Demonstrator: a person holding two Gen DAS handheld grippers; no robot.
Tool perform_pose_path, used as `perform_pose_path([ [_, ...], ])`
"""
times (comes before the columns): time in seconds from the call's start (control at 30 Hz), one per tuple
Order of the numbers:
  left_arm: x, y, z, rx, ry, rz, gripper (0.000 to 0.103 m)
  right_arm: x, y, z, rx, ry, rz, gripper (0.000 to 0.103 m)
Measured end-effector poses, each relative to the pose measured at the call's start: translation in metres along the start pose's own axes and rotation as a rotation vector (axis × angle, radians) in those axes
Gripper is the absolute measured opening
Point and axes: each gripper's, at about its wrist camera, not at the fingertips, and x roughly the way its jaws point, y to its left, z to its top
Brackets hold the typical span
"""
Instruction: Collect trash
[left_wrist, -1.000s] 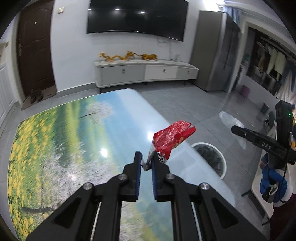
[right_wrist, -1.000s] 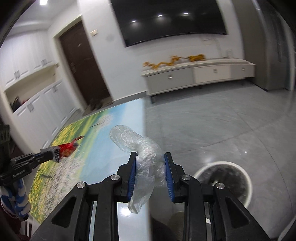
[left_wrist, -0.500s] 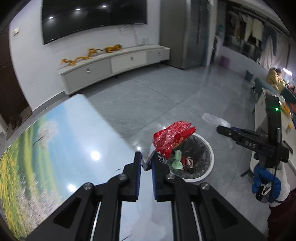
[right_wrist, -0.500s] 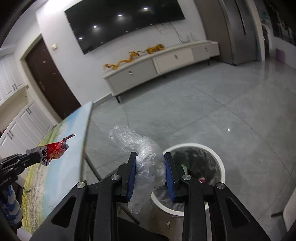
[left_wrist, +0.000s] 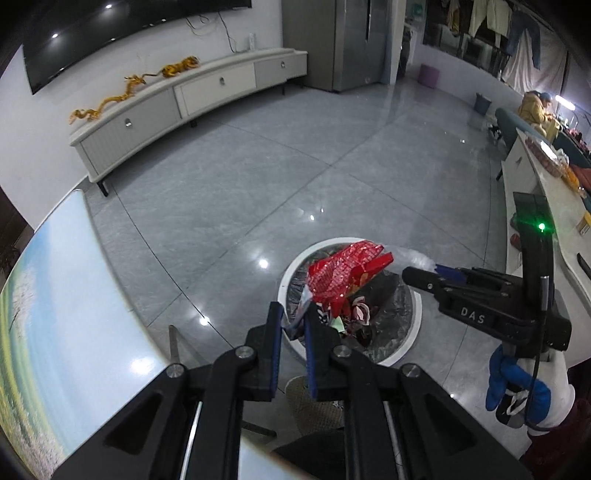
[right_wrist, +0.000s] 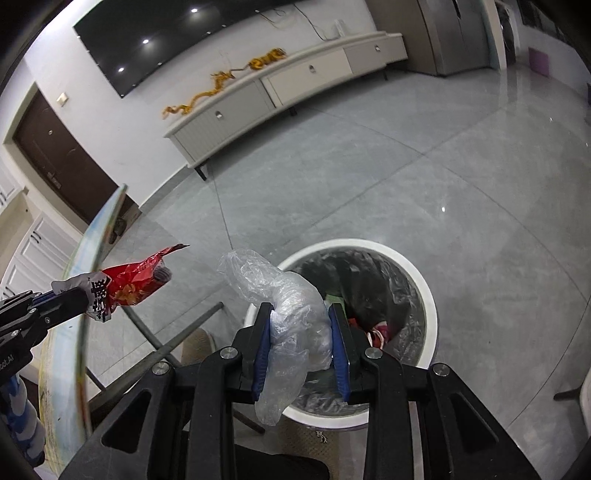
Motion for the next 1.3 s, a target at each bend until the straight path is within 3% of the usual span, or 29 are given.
perform_pose_path([
  [0.37,0.039,-0.022,0.019,0.018,0.065,-0.028,0.014,0.030,-0.027,0.001,0.054,0.058,-0.026,0.032],
  [0.43,0.045,-0.025,0.023,0.014,0.076,-0.044,0.015,0.036,-0.032,0.002,0.067,0.070,-0.030,0.034],
  [0.5,0.049,-0.026,0.027,0.000,0.080,-0.067,0.016,0.040,-0.036,0.002,0.074,0.080,-0.041,0.045],
  [0.63,0.055,-0.025,0.031,-0.042,0.082,-0.100,0.030,0.043,-0.043,-0.001,0.084,0.096,-0.061,0.050],
  [0.7,0.056,-0.023,0.034,-0.065,0.076,-0.122,0.042,0.042,-0.044,-0.004,0.092,0.099,-0.077,0.052],
  [0.93,0.049,-0.027,0.039,-0.083,0.049,-0.169,0.046,0.026,-0.050,-0.011,0.119,0.086,-0.098,0.055],
  [1.13,0.020,-0.027,0.030,-0.080,-0.010,-0.127,0.047,0.004,-0.039,-0.009,0.104,0.051,-0.106,0.058],
  [1.3,-0.013,-0.007,0.012,-0.104,-0.069,-0.045,0.050,-0.015,-0.004,-0.006,0.032,0.018,-0.084,0.058],
])
